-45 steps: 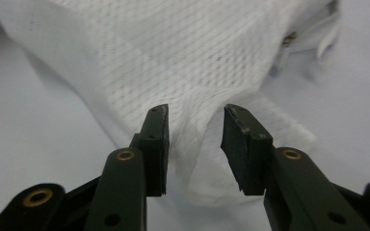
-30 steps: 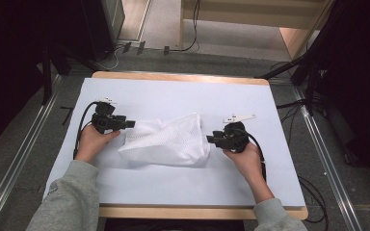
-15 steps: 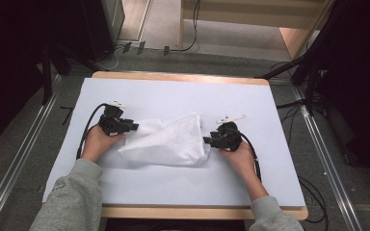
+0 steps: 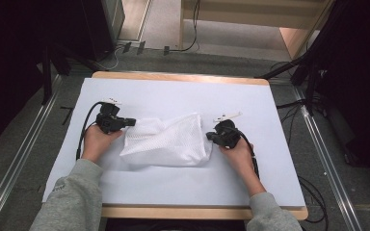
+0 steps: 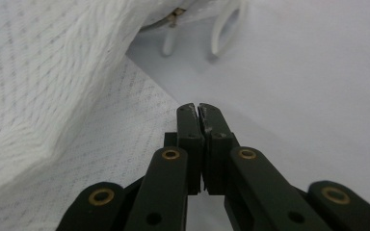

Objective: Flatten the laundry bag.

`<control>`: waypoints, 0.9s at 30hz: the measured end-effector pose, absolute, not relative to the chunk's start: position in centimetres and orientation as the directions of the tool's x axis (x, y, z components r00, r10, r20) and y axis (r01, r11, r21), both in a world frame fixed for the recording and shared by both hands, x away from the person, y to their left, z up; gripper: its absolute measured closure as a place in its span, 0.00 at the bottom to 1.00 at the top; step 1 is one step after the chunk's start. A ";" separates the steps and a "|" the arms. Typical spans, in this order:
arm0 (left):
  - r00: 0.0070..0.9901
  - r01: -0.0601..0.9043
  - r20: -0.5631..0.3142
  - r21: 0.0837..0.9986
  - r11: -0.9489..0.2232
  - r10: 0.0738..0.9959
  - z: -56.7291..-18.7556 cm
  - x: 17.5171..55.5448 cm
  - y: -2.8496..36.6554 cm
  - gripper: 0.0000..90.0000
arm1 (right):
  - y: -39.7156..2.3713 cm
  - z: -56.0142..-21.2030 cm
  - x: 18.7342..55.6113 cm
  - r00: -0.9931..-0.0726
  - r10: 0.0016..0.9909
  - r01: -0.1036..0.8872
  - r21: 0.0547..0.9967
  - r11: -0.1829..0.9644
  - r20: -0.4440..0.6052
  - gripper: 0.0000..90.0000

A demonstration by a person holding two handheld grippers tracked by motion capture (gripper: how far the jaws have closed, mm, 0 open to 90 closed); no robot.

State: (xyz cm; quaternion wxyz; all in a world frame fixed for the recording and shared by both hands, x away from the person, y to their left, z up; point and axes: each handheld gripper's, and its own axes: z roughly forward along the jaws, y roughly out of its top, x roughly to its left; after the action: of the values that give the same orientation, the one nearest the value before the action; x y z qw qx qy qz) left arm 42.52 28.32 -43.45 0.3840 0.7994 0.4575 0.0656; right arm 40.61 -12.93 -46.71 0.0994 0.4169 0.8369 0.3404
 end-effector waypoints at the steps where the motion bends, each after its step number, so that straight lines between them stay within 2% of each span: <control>1: 0.571 0.677 -0.242 0.679 -0.283 0.785 -43.3 42.4 28.4 1.00 | -13.4 -46.7 40.8 -0.619 0.777 0.636 0.654 0.409 0.117 1.00; 13: 0.558 0.656 -0.266 0.722 -0.221 0.786 -42.0 41.4 29.9 1.00 | -18.4 -46.4 42.9 -0.491 0.861 0.693 0.657 0.296 0.130 1.00; 25: 0.520 0.718 -0.345 0.672 -0.181 0.781 -43.2 41.1 30.9 1.00 | -22.2 -46.9 43.5 -0.396 0.909 0.736 0.638 0.226 0.135 1.00; 26: 0.517 0.725 -0.364 0.667 -0.170 0.775 -43.4 41.1 31.0 1.00 | -22.2 -46.9 43.5 -0.400 0.906 0.736 0.638 0.226 0.140 0.99; 27: 0.520 0.727 -0.372 0.666 -0.169 0.769 -43.5 41.0 31.1 0.99 | -22.1 -46.7 43.4 -0.405 0.902 0.734 0.641 0.222 0.152 0.94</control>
State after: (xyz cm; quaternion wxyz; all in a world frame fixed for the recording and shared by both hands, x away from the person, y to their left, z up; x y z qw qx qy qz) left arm 40.98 31.08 -43.47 0.4196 0.7640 0.4895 0.0252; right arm 43.45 -22.14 -46.72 0.1274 0.5305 0.7711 0.3283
